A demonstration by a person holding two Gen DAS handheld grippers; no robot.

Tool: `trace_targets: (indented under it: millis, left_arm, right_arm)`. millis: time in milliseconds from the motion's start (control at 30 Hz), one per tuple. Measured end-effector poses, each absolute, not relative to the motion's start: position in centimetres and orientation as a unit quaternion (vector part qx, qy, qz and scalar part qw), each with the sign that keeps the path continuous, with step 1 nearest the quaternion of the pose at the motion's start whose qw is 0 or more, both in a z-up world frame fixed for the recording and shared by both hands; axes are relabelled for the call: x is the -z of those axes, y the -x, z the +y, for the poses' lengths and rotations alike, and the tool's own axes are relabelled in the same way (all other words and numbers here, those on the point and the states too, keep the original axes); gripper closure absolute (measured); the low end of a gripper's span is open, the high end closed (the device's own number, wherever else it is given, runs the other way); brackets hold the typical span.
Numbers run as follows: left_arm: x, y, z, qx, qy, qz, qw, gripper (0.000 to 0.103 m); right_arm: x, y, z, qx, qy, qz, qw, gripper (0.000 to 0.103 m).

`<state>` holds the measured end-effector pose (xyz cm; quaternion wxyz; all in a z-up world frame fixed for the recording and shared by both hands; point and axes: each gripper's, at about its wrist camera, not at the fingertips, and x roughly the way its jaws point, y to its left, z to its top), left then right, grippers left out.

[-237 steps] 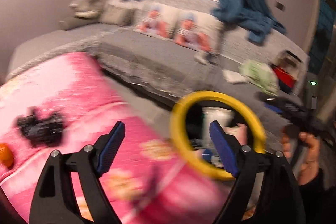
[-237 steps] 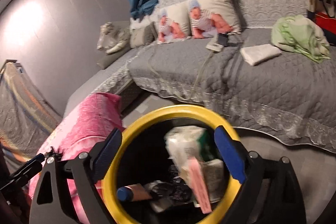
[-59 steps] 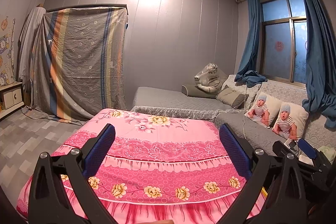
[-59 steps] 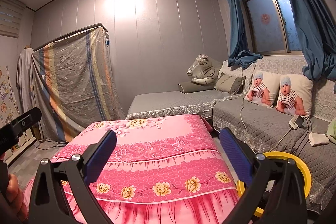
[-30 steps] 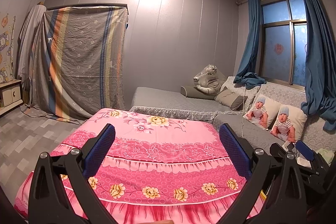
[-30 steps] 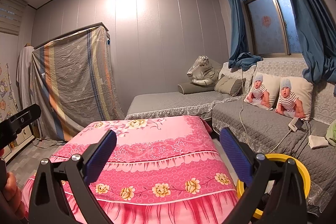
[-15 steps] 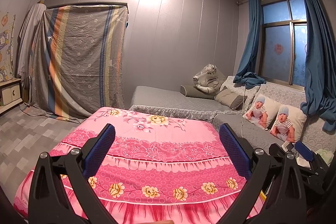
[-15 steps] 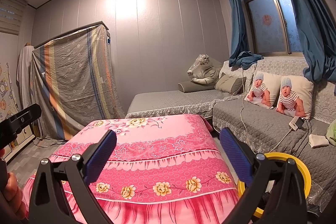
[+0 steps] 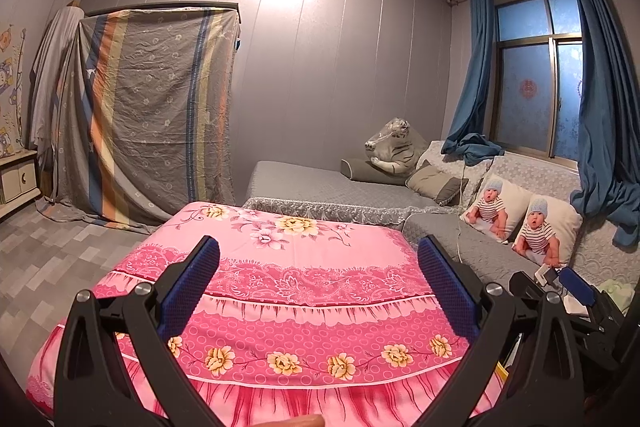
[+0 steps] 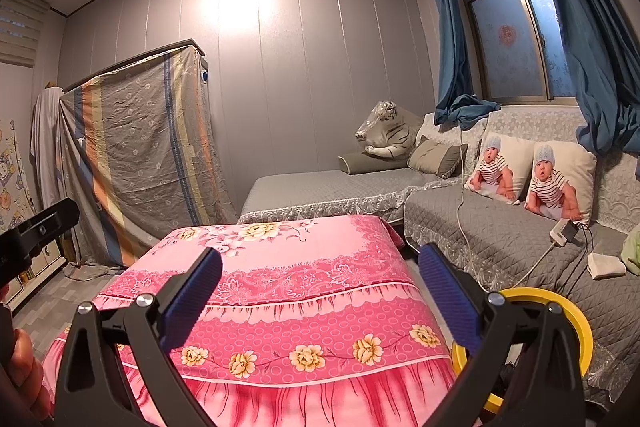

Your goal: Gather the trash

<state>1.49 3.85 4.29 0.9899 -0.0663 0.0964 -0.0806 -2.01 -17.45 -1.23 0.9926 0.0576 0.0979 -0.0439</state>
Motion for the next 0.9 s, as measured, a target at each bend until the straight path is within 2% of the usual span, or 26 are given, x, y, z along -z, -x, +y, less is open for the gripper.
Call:
trace_targets:
  millis: [900]
  left_arm:
    - [-4.11,-1.61,3.15,0.084,0.061,0.102,0.989,0.008]
  right_arm:
    - [1.98,1.69,-17.32,0.048,-0.062,0.110,0.991,0.008]
